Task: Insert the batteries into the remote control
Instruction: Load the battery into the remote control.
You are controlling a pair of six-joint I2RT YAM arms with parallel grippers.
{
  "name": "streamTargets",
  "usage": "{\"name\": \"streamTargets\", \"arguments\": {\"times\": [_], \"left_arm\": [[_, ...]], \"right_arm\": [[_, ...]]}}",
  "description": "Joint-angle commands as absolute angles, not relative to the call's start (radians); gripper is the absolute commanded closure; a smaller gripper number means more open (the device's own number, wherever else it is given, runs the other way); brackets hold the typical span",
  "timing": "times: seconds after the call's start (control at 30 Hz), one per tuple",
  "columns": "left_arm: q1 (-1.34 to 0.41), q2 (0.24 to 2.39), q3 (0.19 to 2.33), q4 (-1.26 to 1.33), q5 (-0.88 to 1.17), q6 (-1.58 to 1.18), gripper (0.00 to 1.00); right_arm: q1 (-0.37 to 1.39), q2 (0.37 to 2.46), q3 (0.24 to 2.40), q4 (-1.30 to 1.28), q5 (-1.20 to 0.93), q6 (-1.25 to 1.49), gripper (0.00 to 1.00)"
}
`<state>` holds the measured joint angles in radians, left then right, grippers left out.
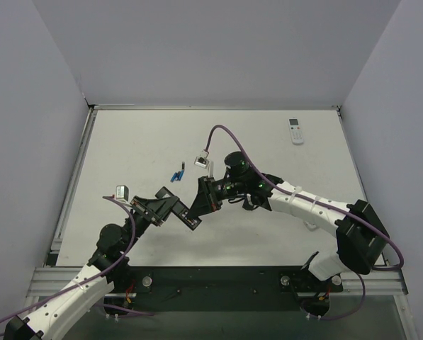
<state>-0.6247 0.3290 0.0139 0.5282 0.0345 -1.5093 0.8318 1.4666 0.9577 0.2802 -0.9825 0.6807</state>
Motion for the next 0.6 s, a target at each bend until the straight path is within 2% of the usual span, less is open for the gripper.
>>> {"name": "streamTargets", "arguments": {"times": [0.0, 0.07, 0.2, 0.33, 0.57], "left_arm": [[-0.632, 0.337, 0.083, 0.643, 0.094, -1.536, 1.00], [-0.632, 0.337, 0.081, 0.644, 0.097, -1.534, 1.00], [-0.632, 0.315, 0.064, 0.620, 0.084, -1.525, 1.00], [-0.630, 0.262, 0.069, 0.456, 0.048, -1.415, 1.00], [-0.629, 0.215, 0.094, 0.210, -0.015, -1.212, 1.00]], "right_arm": [[0.833, 1.482, 1.015, 0.339, -0.940, 0.649, 0.89], [0.833, 1.476, 1.026, 0.328, -0.934, 0.638, 0.89], [0.833, 1.436, 1.046, 0.261, -0.930, 0.598, 0.73], [0.828, 1.367, 1.054, 0.155, -0.908, 0.519, 0.58], [0.763, 1.203, 1.037, -0.139, -0.718, 0.399, 0.37]]}}
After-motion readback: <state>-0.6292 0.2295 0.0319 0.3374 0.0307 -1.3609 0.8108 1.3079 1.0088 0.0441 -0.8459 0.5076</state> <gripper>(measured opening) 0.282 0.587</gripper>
